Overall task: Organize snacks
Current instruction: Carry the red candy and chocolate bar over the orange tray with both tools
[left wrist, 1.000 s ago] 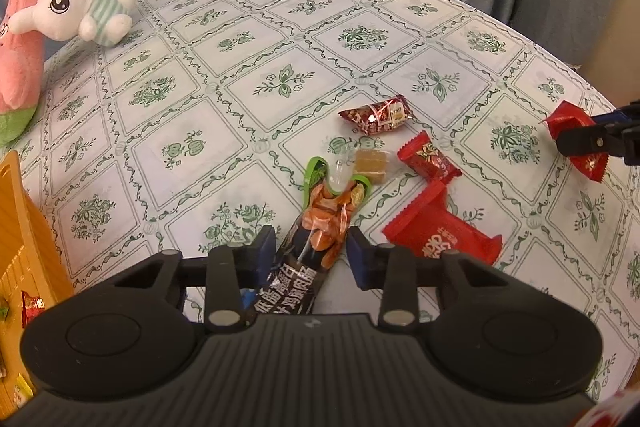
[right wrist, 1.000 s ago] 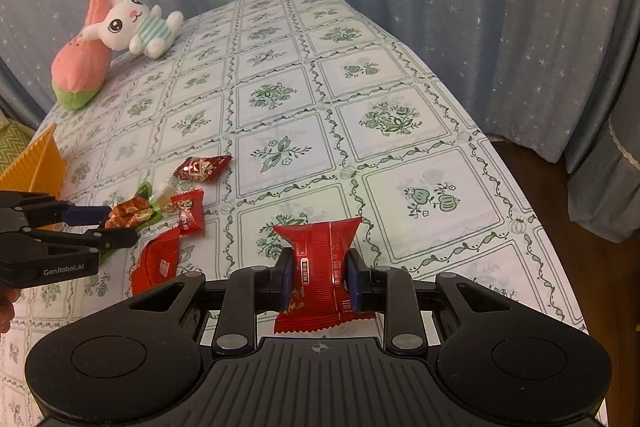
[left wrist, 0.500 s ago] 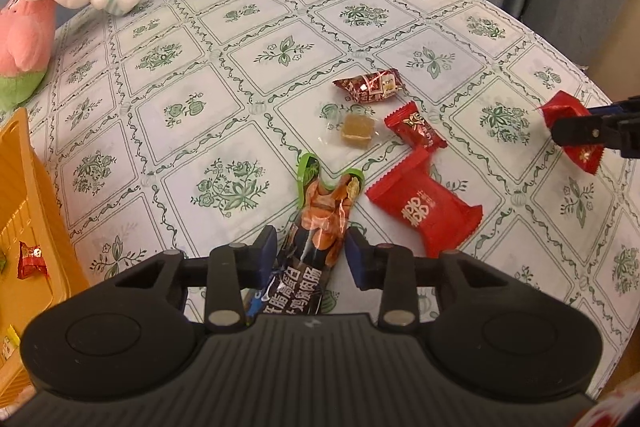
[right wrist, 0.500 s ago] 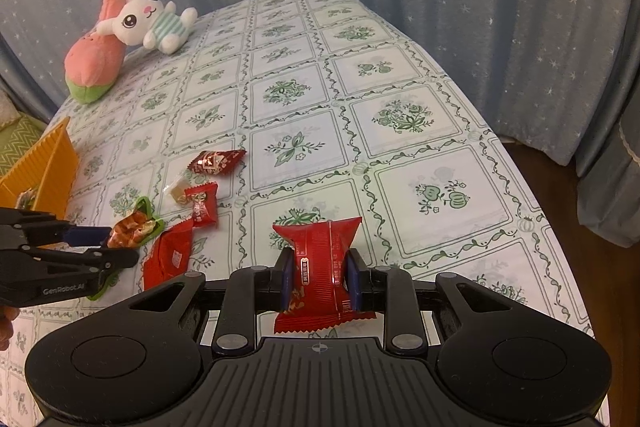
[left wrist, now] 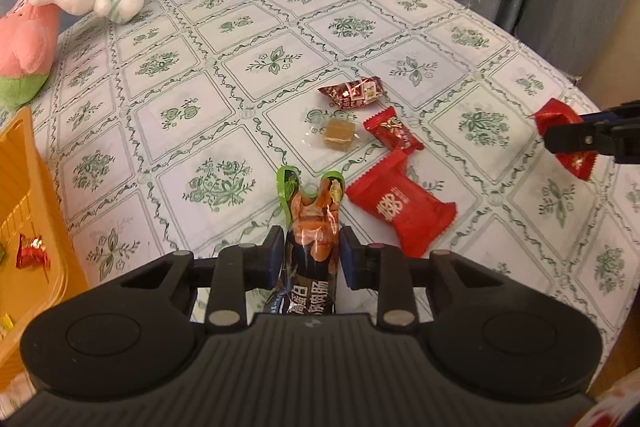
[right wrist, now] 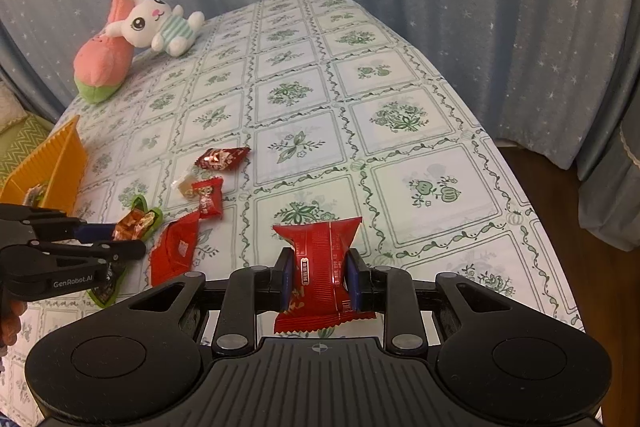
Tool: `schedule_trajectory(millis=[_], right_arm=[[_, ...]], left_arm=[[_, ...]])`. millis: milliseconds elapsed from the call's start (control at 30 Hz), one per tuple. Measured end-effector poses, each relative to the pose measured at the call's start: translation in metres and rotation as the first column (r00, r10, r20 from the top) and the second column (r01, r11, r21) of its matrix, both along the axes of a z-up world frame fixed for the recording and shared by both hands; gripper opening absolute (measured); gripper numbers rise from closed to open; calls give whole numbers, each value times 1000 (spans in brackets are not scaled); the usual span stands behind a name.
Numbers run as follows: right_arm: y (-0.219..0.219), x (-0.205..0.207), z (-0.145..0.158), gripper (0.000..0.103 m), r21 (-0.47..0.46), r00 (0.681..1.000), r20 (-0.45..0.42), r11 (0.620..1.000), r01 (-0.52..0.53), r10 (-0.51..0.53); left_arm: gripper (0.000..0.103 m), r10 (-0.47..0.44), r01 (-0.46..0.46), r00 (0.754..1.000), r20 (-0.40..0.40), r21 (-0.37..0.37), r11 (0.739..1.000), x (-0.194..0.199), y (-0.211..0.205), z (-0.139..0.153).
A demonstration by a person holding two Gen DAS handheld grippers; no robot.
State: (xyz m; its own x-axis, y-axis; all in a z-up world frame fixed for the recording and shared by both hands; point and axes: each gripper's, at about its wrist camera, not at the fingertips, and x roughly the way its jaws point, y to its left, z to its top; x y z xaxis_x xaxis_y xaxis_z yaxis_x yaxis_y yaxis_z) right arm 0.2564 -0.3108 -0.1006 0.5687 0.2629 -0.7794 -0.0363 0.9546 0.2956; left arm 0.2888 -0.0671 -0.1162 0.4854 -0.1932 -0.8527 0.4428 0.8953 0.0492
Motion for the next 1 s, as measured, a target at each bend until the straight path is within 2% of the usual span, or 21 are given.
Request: schedule_trajectory(millis=[267,500,733,1000], right_arm=[[19,-2,7,27,19,998,19,998,-65,65],[58,0,15,27,38,985,44,985,-167,165],[117,0,24,27,54,950,74,950,-307,303],[201,0,33,27,71,881,107,881,-468,460]], left_arm=[[27,85,-83,996,26,-54,995,-31,30,24],[27,207,-202,977,49,-87,976,-62,73,47],[27,329,-321,941,81,-104,942,-90,125,68],[27,450,-438,884,127,-111,892,-111,188,89]])
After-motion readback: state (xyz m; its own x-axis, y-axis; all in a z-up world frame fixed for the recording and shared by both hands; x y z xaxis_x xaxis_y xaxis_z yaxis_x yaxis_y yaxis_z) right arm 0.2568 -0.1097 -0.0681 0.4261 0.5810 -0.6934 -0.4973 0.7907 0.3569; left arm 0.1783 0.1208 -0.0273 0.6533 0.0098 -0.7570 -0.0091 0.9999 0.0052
